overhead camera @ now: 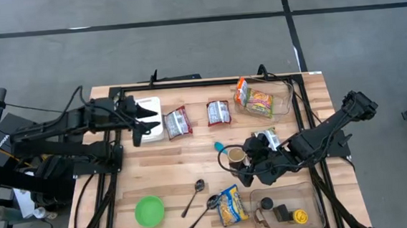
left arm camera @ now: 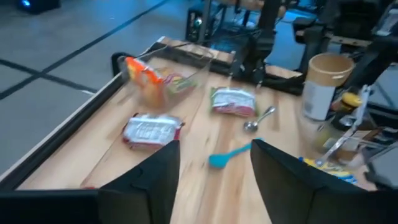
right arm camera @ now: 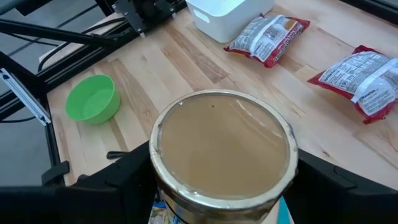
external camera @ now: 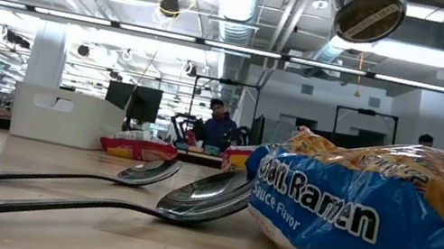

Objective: Pick & Place Food Item
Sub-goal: Put the golden spice bottle into the bottom transparent bin

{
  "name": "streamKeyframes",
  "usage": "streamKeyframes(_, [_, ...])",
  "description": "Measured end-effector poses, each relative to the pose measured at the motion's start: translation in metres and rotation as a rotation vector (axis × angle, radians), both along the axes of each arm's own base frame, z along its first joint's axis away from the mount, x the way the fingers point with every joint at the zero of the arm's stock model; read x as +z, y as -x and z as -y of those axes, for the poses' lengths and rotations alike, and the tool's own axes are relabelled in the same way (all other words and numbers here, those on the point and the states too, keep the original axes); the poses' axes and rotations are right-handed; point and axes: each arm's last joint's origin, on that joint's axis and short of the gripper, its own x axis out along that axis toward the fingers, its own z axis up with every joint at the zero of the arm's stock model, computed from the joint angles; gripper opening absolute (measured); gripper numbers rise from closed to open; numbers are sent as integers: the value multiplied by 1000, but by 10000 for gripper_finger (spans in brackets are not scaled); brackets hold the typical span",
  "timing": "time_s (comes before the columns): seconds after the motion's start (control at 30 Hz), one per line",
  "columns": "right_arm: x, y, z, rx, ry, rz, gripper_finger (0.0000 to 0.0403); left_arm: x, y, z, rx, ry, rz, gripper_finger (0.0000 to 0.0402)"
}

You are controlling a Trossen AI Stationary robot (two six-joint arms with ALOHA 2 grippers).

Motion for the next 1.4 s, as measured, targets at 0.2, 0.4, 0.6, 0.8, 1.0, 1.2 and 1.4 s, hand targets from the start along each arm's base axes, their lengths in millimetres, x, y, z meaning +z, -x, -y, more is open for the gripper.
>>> streamKeyframes(0.2, [0, 0, 0, 2, -1, -1, 271, -5, 16, 0, 43, -7, -77, 147])
streamKeyframes(0.4, [0, 0, 0, 5, -2, -3, 271, -9, 21, 1, 56, 19, -116, 110])
streamKeyframes(0.6, [0, 1, -2, 16, -2, -5, 271, -10, 24, 1, 59, 26, -121, 75])
streamKeyframes(0.8, [0, 4, -7, 33, -4, -4, 271, -10, 27, 2, 58, 35, -15, 38])
streamKeyframes(1.0, [0, 5, -9, 39, -4, -4, 271, -33, 28, 3, 53, 41, 54, 8])
streamKeyframes(1.2, [0, 5, -9, 40, -5, -4, 271, -55, 28, 3, 53, 42, 40, 2])
streamKeyframes(1.4, [0, 5, -9, 40, -5, -4, 271, -68, 23, 3, 55, 44, 5, 2])
